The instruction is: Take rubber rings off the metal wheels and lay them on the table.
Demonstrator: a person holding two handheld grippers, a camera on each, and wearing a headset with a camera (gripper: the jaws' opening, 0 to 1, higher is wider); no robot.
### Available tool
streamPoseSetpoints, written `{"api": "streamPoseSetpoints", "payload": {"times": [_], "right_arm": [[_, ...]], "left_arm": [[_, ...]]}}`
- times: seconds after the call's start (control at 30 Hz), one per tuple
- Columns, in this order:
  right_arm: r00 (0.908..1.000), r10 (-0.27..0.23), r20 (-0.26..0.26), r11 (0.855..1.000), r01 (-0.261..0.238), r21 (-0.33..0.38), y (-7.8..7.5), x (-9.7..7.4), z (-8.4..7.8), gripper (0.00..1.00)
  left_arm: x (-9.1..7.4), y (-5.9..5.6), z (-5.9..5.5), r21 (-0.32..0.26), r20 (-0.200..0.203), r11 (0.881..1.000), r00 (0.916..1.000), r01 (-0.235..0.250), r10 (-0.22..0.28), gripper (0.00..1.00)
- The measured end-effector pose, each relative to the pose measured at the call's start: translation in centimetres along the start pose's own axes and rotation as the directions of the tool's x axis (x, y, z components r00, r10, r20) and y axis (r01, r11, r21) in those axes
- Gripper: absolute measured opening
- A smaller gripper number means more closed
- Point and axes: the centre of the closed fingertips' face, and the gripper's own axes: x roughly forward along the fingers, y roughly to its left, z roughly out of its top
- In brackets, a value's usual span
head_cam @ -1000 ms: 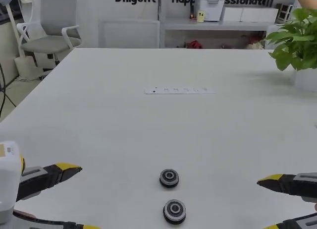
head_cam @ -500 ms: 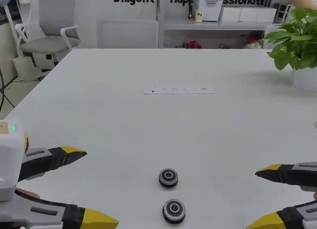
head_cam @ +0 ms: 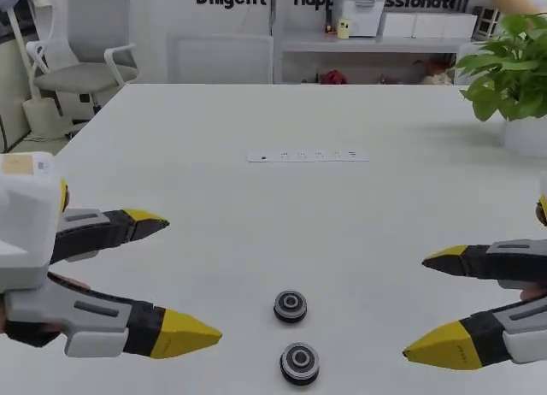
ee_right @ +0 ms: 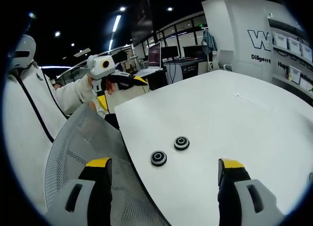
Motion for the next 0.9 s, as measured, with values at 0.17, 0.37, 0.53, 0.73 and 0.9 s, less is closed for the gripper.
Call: {"api": "streamPoseSetpoints", "payload": {"times": [0.17, 0.37, 0.53, 0.73, 0.9], "right_arm": [[0.9996, 0.029, 0.006, 0.999, -0.029, -0.029, 0.3, 0.8, 1.3, 0.83], [0.9985, 0.054, 0.006, 0.997, -0.053, -0.054, 0.5, 1.9, 2.3, 0.82], [0.997, 0.077, 0.013, 0.994, -0.076, -0.073, 0.7, 2.8, 3.0, 0.8], [0.9932, 0.108, 0.043, 0.992, -0.105, -0.077, 0.8, 4.5, 3.8, 0.78], [0.988, 0.144, 0.057, 0.987, -0.139, -0.077, 1.3, 6.0, 3.2, 0.74]], "left_arm": [[0.7, 0.0, 1.3, 0.05, -0.003, 0.999, 0.9998, 0.022, -0.022, 0.94], [1.9, 0.7, 2.2, 0.064, -0.002, 0.998, 0.9996, 0.028, -0.027, 0.93], [2.9, 0.4, 2.2, 0.078, -0.017, 0.995, 0.9983, 0.057, -0.056, 0.91], [4.7, 0.2, 2.3, 0.064, -0.01, 0.994, 0.9962, 0.087, -0.087, 0.9], [6.3, -1.0, 0.6, 0.073, -0.053, 0.988, 0.9898, 0.136, -0.132, 0.88]]}}
